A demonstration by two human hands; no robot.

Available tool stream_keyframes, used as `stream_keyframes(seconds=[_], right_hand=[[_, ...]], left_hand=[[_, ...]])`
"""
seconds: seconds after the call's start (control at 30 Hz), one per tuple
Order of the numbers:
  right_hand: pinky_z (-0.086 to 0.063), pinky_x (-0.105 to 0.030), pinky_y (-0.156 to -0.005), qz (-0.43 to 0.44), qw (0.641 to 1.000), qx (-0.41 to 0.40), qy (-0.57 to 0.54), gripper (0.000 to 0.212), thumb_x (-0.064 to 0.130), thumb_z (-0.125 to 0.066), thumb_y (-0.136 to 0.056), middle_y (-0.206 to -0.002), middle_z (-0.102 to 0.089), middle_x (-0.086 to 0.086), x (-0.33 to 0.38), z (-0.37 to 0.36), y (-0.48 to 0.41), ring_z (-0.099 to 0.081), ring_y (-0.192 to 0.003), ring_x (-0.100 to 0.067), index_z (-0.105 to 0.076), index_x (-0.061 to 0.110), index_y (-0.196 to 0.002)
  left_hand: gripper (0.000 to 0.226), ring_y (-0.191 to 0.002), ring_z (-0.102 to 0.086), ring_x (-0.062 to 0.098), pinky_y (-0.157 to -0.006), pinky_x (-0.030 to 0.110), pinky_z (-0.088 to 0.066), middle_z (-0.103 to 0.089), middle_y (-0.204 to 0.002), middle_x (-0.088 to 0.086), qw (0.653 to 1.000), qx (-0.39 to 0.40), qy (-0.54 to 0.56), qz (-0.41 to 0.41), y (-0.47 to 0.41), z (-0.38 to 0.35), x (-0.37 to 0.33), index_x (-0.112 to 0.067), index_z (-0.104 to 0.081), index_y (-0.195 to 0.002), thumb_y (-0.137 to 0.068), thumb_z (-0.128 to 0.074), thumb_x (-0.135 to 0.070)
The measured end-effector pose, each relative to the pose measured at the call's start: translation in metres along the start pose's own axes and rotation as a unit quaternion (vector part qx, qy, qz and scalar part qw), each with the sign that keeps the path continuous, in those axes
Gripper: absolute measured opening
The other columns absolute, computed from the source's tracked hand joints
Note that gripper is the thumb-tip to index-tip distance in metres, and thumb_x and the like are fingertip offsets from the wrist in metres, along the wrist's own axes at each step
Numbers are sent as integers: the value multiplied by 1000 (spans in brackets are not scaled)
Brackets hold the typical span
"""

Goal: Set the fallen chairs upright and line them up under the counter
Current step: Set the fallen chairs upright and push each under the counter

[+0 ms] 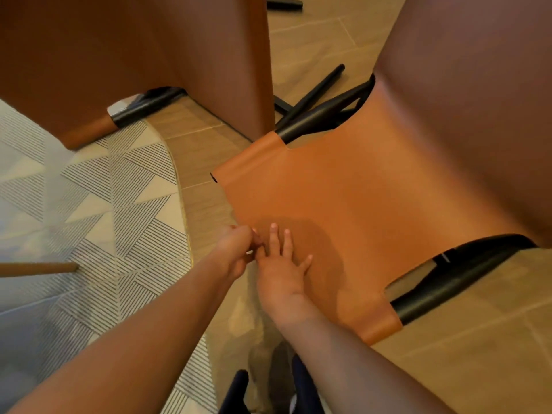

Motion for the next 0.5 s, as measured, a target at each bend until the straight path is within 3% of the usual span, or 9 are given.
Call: stream_keyframes(seconds=[0.1, 0.2, 0.33, 0.4, 0.5], right_hand=[[-14, -75, -104, -7, 1000, 15, -27, 61, 10, -35, -101, -157, 29, 2, -7, 37, 51, 22, -145, -30, -12, 33, -152], [-20, -72, -105, -16, 999, 2, -43, 62, 11, -38, -101, -158, 27, 4, -22, 84, 110, 18, -146, -31, -11, 37, -151], [-26, -64, -108, -27, 998, -16, -50, 78, 8, -41, -100, -160, 21, 3, -49, 156, 175, 10, -148, -34, 7, 43, -150], [-30, -58, -109, -35, 997, -29, -57, 85, 4, -40, -99, -162, 14, 0, -64, 191, 205, 4, -148, -33, 16, 45, -149], [-31, -50, -112, -55, 994, -65, -64, 84, -1, -40, -98, -163, 2, -4, -91, 242, 239, -7, -148, -30, 11, 36, -152]], left_hand=[[26, -60, -51, 21, -61, 30, -44, -55, -55, 8, 999, 29, -16, 1, 57, -17, -23, -3, -55, -65, -79, -42, 15], [20, -68, -59, 23, -60, 31, -49, -61, -71, 12, 997, 67, -25, 4, 122, -45, -50, 2, -59, -78, -79, -43, 14], [29, -89, -57, 32, -79, 43, -50, -55, -95, 19, 996, 77, -32, -7, 200, -86, -93, 4, -53, -98, -76, -41, 18], [25, -78, -52, 29, -77, 42, -47, -48, -81, 14, 996, 63, -60, -28, 236, -103, -118, 0, -48, -82, -76, -34, 20], [34, -58, -40, 20, -58, 34, -37, -48, -54, 3, 990, 95, -91, -51, 278, -142, -156, -8, -44, -66, -77, -32, 22]])
Point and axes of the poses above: each hand's wrist, its own y-axis away from the middle knuckle, its own z-axis out of the back of the hand, x = y × z, the point moved 9 cm from there along -y, towards the middle knuckle
